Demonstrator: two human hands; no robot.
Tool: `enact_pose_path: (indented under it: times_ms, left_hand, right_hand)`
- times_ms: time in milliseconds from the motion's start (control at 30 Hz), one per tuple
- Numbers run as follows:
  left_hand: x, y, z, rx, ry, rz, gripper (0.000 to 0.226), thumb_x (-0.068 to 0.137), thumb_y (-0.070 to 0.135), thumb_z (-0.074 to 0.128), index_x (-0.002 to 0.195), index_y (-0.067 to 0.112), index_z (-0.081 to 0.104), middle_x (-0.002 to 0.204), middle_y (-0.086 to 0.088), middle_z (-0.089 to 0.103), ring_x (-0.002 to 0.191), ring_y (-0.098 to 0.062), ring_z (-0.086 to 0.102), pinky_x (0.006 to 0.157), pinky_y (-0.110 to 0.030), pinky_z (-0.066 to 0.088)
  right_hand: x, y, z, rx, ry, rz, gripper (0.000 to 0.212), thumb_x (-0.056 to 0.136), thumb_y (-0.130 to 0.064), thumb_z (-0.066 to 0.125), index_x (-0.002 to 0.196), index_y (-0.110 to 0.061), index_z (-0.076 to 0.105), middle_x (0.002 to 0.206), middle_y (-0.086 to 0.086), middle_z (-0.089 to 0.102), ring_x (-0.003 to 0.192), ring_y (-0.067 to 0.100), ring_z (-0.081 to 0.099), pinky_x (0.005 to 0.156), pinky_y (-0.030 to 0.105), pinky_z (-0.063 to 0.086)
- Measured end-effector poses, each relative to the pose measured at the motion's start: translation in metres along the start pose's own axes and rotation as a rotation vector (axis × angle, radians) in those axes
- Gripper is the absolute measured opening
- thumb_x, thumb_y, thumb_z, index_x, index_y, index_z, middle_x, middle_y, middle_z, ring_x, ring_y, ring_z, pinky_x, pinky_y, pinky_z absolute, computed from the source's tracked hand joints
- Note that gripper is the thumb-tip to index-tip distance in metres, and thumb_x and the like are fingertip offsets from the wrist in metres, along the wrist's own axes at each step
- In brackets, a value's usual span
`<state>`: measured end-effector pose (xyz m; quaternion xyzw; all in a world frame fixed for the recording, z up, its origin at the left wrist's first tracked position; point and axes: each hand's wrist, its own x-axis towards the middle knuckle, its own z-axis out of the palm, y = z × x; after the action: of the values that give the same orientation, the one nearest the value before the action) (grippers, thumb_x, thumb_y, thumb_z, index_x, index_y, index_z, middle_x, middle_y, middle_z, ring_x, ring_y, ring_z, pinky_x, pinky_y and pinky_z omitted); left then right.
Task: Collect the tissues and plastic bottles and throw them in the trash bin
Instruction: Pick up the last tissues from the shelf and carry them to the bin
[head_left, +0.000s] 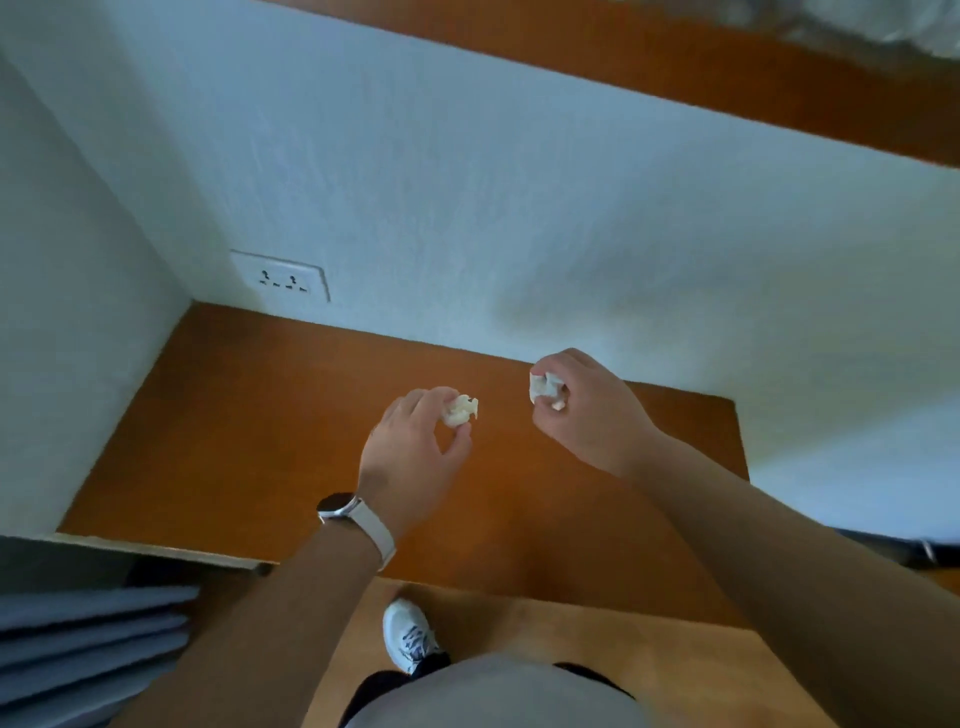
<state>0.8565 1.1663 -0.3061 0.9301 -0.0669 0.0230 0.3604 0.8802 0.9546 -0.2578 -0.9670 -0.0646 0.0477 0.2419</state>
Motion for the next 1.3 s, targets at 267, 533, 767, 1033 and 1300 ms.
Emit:
enact_pose_path:
  times_ms: [267, 533, 767, 1033, 1300]
  left_hand:
    - [-0.013, 0.121, 0.054, 0.025, -0.122, 0.265, 0.033, 0.090, 0.035, 0.064, 0.122, 0.024, 0.061, 0.112, 0.009, 0.065, 0.098, -0.010, 0.058, 0.080, -0.025, 0.048]
    - [-0.066, 0.252, 0.117, 0.011, -0.235, 0.472, 0.031, 0.092, 0.035, 0.061, 0.122, 0.027, 0.058, 0.113, 0.012, 0.062, 0.102, -0.007, 0.056, 0.084, -0.022, 0.044]
    - [-0.130, 0.355, 0.179, -0.031, -0.334, 0.631, 0.030, 0.090, 0.032, 0.063, 0.119, 0.025, 0.061, 0.111, 0.011, 0.063, 0.101, -0.010, 0.056, 0.086, -0.027, 0.047]
    - [-0.178, 0.457, 0.242, -0.065, -0.466, 0.848, 0.030, 0.089, 0.032, 0.065, 0.118, 0.028, 0.060, 0.106, 0.015, 0.058, 0.094, -0.006, 0.053, 0.078, -0.023, 0.037]
    - [-0.182, 0.530, 0.323, -0.145, -0.625, 0.988, 0.026, 0.089, 0.030, 0.065, 0.115, 0.030, 0.059, 0.102, 0.019, 0.055, 0.094, -0.010, 0.054, 0.081, -0.028, 0.046]
  right_hand:
    - [-0.114, 0.085, -0.072, 0.054, 0.268, 0.221, 0.019, 0.082, -0.019, 0.062, 0.099, -0.025, 0.058, 0.096, -0.014, 0.052, 0.082, 0.010, 0.053, 0.068, 0.026, 0.042]
    - [-0.260, 0.163, -0.127, 0.066, 0.434, 0.398, 0.027, 0.087, -0.021, 0.062, 0.114, -0.020, 0.059, 0.105, -0.009, 0.055, 0.091, 0.013, 0.055, 0.078, 0.030, 0.050]
    - [-0.396, 0.226, -0.169, 0.145, 0.592, 0.566, 0.029, 0.089, -0.025, 0.061, 0.118, -0.021, 0.058, 0.104, -0.014, 0.053, 0.094, 0.009, 0.056, 0.084, 0.033, 0.052]
    - [-0.521, 0.272, -0.197, 0.147, 0.799, 0.774, 0.030, 0.088, -0.024, 0.064, 0.117, -0.021, 0.059, 0.104, -0.012, 0.055, 0.093, 0.006, 0.055, 0.082, 0.027, 0.051]
    - [-0.570, 0.319, -0.206, 0.172, 0.916, 0.981, 0.024, 0.087, -0.024, 0.062, 0.110, -0.027, 0.059, 0.103, -0.014, 0.056, 0.086, 0.003, 0.054, 0.071, 0.011, 0.040]
